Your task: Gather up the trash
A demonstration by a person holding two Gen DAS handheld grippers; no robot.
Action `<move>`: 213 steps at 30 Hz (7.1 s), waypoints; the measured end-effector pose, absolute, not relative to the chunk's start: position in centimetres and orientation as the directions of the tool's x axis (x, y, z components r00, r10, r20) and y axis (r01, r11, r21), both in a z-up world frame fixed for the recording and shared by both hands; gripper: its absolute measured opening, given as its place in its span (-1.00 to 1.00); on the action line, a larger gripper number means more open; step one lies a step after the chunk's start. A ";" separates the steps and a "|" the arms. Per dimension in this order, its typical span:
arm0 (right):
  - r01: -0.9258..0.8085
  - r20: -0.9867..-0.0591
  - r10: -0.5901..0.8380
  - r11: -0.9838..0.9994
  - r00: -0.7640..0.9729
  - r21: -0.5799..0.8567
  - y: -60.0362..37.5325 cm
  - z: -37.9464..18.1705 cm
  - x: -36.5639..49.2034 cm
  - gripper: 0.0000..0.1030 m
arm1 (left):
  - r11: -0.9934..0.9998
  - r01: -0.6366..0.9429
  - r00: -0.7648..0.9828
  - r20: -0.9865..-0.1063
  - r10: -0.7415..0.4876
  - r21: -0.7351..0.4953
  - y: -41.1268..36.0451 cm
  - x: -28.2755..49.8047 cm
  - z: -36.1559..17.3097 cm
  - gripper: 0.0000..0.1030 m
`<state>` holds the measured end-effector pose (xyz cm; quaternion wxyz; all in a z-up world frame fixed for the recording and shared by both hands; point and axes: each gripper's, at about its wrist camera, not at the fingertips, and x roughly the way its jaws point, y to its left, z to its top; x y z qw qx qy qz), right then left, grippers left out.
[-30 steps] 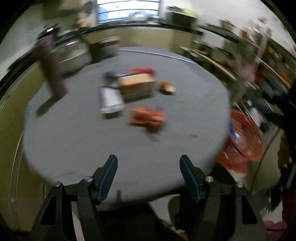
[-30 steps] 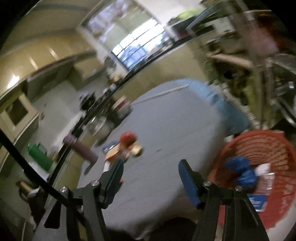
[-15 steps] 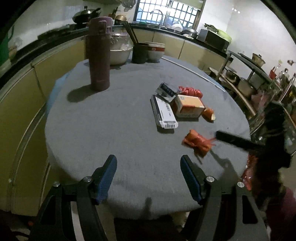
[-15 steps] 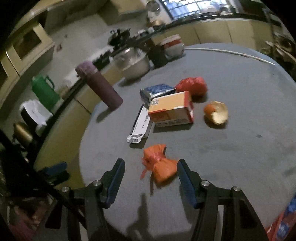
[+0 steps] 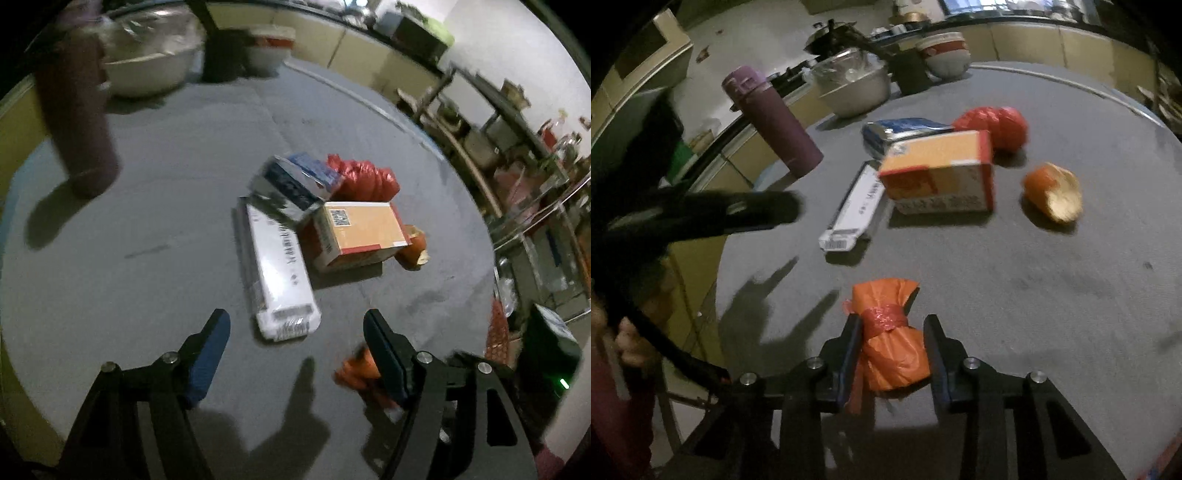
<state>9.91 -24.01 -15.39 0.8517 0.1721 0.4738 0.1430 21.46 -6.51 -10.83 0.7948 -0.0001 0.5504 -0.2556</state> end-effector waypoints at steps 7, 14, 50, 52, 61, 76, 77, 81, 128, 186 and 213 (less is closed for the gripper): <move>-0.023 -0.732 0.399 0.885 0.553 0.465 -27.7 -14.1 7.2 -0.29 | 0.894 0.401 0.243 -0.918 -0.312 -0.198 -9.5 23.3 -13.7 0.46; 0.008 -0.724 0.420 0.862 0.548 0.507 -28.1 -14.3 7.7 -0.26 | 0.910 0.379 0.273 -0.920 -0.283 -0.167 -9.3 23.3 -14.1 -0.03; -0.053 -0.706 0.396 0.889 0.587 0.455 -24.9 -12.7 5.4 -0.40 | 0.916 0.395 0.365 -0.903 -0.225 -0.068 -4.8 12.0 -10.6 -0.09; -0.051 -0.674 0.403 0.877 0.618 0.477 -25.7 -11.4 5.0 -0.40 | 0.916 0.399 0.415 -0.885 -0.212 -0.032 -5.3 11.0 -9.0 -0.09; -0.036 -0.562 0.380 0.849 0.735 0.527 -29.2 -6.7 1.8 -0.40 | 0.900 0.422 0.602 -0.776 -0.185 0.112 -8.9 7.4 -2.6 -0.09; -0.032 -0.449 0.349 0.817 0.822 0.576 -33.0 -4.1 -3.0 -0.40 | 0.874 0.445 0.684 -0.704 -0.188 0.198 -12.9 3.4 0.3 -0.09; -0.028 -0.446 0.344 0.815 0.826 0.578 -33.2 -4.1 -3.3 -0.40 | 0.872 0.447 0.685 -0.704 -0.190 0.200 -13.1 3.2 0.4 -0.09; -0.014 -0.431 0.328 0.809 0.840 0.588 -34.3 -4.0 -4.3 -0.40 | 0.861 0.457 0.692 -0.698 -0.185 0.225 -14.2 2.5 0.4 -0.09; 0.189 -0.379 0.077 0.764 0.922 0.617 -45.7 -3.7 -14.6 -0.40 | 0.701 0.633 0.672 -0.683 -0.287 0.328 -26.0 -3.3 0.8 -0.08; 0.352 -0.445 -0.024 0.649 0.895 0.674 -52.9 -7.9 -19.7 -0.39 | 0.505 0.811 0.510 -0.780 -0.362 0.295 -37.1 -6.9 -3.0 -0.08; 0.443 -0.485 -0.022 0.444 0.874 0.779 -57.0 -13.4 -21.7 0.36 | 0.412 0.907 0.275 -0.867 -0.416 0.090 -39.1 -5.2 -7.2 0.22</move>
